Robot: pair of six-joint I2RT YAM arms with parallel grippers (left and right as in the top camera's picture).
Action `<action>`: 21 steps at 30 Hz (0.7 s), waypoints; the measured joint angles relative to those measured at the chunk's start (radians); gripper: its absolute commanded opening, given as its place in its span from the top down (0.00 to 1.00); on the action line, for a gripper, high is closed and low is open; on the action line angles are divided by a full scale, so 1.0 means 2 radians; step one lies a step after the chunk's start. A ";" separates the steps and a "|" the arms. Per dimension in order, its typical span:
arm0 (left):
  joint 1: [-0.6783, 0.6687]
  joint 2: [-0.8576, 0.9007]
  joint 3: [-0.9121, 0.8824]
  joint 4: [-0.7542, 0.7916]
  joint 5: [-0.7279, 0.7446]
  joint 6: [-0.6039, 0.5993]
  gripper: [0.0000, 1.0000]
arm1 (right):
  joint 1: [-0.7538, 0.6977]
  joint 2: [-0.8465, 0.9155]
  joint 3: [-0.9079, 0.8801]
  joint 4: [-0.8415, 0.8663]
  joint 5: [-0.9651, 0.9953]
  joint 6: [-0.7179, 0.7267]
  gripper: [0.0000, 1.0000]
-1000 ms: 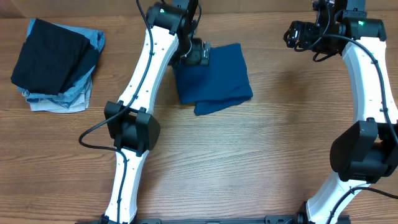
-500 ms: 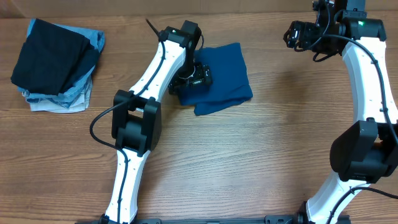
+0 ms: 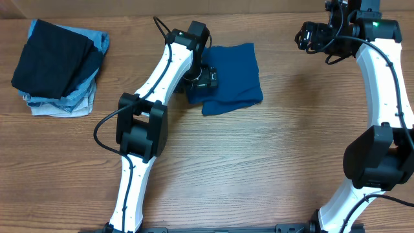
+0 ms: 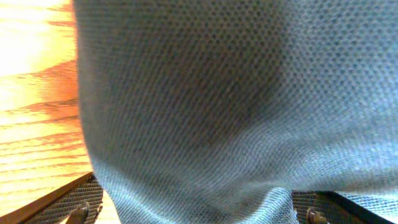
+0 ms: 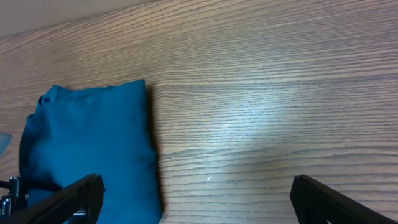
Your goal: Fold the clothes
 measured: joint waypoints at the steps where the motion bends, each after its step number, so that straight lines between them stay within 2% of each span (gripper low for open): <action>1: 0.000 0.000 -0.004 0.002 0.003 0.004 0.00 | 0.000 0.000 0.000 0.000 0.000 0.000 0.00; 8: 0.002 -0.013 -0.067 0.062 0.023 0.009 0.00 | 0.000 0.000 0.000 0.000 0.000 0.000 0.00; 10: 0.003 -0.017 -0.074 0.072 0.028 0.009 0.15 | 0.000 0.000 0.000 0.000 0.000 0.000 0.00; 11: 0.004 -0.018 -0.075 0.085 0.044 0.011 0.32 | 0.000 0.000 0.000 0.000 0.000 0.000 0.00; 12: 0.004 -0.018 -0.075 0.088 0.050 0.010 0.34 | 0.000 0.000 0.000 0.000 0.000 0.000 0.00; 13: 0.004 -0.018 -0.076 0.095 0.059 0.015 0.43 | 0.000 0.000 0.000 0.000 0.000 0.000 0.00; 15: 0.003 -0.017 -0.078 0.101 0.074 0.025 0.74 | 0.000 0.000 0.000 0.000 0.000 0.000 0.00; 16: 0.004 -0.017 -0.079 0.101 0.080 0.029 0.96 | 0.000 0.000 0.000 0.000 0.000 0.000 0.00; 21: 0.005 -0.018 -0.079 0.101 0.092 0.037 0.96 | 0.000 0.000 0.000 0.000 0.000 0.000 0.00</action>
